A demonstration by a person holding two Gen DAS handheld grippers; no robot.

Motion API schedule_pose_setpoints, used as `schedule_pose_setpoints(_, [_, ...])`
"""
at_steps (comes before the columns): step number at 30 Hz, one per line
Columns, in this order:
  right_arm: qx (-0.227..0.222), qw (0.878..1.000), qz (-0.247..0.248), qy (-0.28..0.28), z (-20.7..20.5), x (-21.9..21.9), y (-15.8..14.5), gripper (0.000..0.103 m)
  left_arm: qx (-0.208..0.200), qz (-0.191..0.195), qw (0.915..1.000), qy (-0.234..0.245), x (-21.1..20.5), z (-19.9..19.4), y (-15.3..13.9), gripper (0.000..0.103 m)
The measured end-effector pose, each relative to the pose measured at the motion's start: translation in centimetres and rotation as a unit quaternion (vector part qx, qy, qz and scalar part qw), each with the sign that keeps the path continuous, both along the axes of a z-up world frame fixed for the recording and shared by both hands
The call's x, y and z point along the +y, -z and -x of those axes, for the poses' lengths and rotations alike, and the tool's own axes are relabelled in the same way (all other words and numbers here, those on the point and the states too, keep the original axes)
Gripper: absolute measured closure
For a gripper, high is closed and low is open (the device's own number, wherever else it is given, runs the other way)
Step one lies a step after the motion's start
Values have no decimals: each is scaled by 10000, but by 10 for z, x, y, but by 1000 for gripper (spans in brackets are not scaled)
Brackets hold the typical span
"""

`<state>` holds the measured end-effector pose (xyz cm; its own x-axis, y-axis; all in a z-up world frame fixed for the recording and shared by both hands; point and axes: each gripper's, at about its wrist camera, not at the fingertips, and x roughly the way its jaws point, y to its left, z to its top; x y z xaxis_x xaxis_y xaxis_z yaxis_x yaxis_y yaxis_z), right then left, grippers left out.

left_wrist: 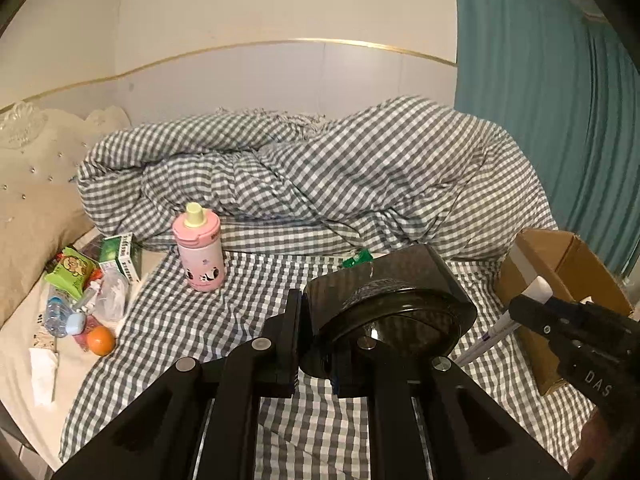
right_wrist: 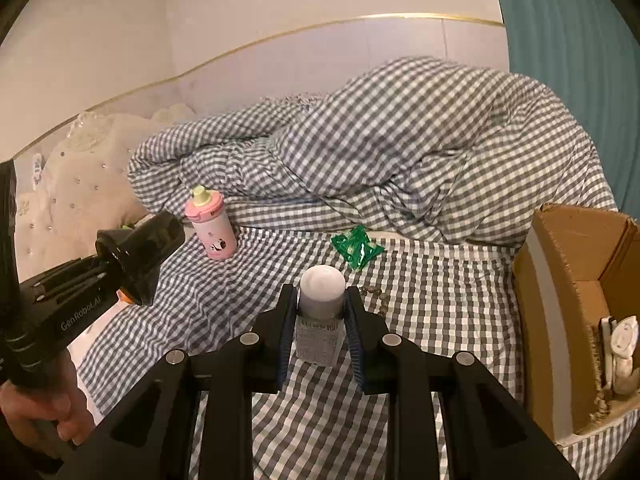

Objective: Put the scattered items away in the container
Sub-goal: 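Carry the black cable with the left gripper while the right carries the toothpaste tube to the box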

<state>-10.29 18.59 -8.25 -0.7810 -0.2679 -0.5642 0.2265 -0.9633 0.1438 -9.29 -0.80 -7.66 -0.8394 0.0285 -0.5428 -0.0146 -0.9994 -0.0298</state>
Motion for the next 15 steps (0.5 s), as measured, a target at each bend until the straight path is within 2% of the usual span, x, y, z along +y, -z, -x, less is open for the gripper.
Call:
schedule_pose_setpoints(6, [176, 9998, -11, 11, -23, 6, -16, 79, 154, -38, 9998, -96, 4, -24, -12, 92])
schedule_pose_setpoints(15, [424, 9991, 19, 66, -44, 24, -37, 79, 279, -158, 9994, -87, 10, -36, -30, 92])
